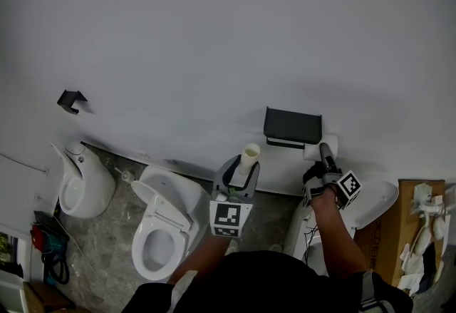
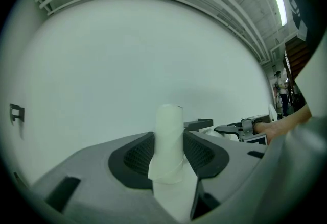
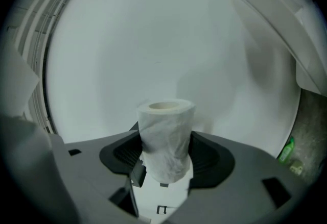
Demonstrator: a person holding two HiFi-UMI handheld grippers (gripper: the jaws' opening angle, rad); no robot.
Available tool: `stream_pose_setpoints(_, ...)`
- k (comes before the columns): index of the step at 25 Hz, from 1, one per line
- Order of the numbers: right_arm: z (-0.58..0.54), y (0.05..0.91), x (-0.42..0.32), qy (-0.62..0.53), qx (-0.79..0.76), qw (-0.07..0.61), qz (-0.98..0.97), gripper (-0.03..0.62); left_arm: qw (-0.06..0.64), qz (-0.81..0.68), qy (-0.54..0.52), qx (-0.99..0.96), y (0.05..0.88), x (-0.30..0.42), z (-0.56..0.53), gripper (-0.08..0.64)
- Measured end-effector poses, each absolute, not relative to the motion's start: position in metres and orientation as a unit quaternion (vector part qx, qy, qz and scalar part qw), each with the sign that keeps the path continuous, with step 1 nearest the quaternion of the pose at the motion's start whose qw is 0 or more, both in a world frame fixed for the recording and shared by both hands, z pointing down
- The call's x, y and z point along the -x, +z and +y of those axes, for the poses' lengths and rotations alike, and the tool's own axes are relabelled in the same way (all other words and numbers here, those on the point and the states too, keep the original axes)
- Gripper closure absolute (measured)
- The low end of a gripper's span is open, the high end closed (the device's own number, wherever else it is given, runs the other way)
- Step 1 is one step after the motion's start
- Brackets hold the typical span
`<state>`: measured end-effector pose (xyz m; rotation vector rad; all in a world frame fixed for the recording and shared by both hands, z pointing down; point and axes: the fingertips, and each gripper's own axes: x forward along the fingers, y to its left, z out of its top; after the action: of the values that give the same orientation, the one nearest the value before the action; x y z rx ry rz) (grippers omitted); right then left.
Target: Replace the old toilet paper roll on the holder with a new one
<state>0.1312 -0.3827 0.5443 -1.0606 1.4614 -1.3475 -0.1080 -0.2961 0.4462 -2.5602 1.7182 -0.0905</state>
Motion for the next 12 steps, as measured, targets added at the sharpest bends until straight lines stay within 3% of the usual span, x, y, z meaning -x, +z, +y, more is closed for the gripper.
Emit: stream_pose_setpoints(12,-0.381,0.541,-0.065,-0.564,0.386,0.421,0.596,0.319,0.025,0.572,-0.031,0.819,0.446,0.138,-0.289,0.383)
